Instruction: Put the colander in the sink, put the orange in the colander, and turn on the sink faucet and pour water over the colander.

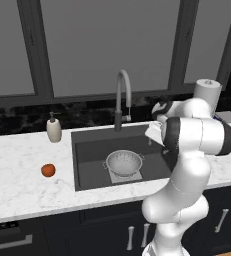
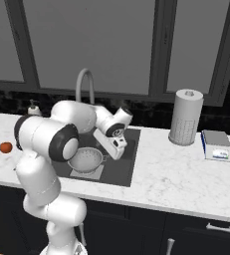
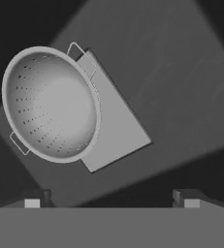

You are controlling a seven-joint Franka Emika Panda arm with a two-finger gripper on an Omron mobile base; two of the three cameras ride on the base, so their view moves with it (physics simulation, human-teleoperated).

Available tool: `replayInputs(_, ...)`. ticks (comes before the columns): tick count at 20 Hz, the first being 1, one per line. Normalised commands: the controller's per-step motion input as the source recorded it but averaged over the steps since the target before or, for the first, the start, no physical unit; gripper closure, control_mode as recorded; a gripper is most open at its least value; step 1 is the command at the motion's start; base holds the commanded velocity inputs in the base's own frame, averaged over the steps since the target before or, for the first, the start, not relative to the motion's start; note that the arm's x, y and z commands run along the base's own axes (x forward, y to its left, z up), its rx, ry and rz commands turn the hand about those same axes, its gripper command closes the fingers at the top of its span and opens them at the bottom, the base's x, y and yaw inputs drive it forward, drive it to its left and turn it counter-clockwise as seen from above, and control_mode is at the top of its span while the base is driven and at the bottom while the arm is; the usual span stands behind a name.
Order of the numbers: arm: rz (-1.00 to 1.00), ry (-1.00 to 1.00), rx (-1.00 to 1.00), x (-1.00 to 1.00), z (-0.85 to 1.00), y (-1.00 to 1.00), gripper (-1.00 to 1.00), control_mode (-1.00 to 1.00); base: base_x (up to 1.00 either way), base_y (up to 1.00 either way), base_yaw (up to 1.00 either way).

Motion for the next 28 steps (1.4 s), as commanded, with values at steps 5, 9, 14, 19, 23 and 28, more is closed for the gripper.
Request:
replayInputs(5,0.00,-0.02,-0.08,-0.39,0.32,0.00,-1.00,-1.00,0.00,0.00,0.00)
replayInputs(9,0.00,-0.03,-0.08,-0.45,0.34,0.06,-1.00,-1.00,0.00,0.00,0.00)
replayInputs(14,0.00,-0.02,-0.08,-0.41,0.40,0.11,-1.00,-1.00,0.00,0.00,0.00)
replayInputs(19,0.00,-0.01,-0.09,-0.29,0.49,0.21,-1.00,-1.00,0.00,0.00,0.00)
replayInputs(23,0.02,0.00,-0.10,-0.40,0.39,0.16,-1.00,-1.00,0.00,0.00,0.00)
replayInputs(28,0.03,-0.02,-0.09,-0.38,0.38,0.11,-1.00,-1.00,0.00,0.00,0.00)
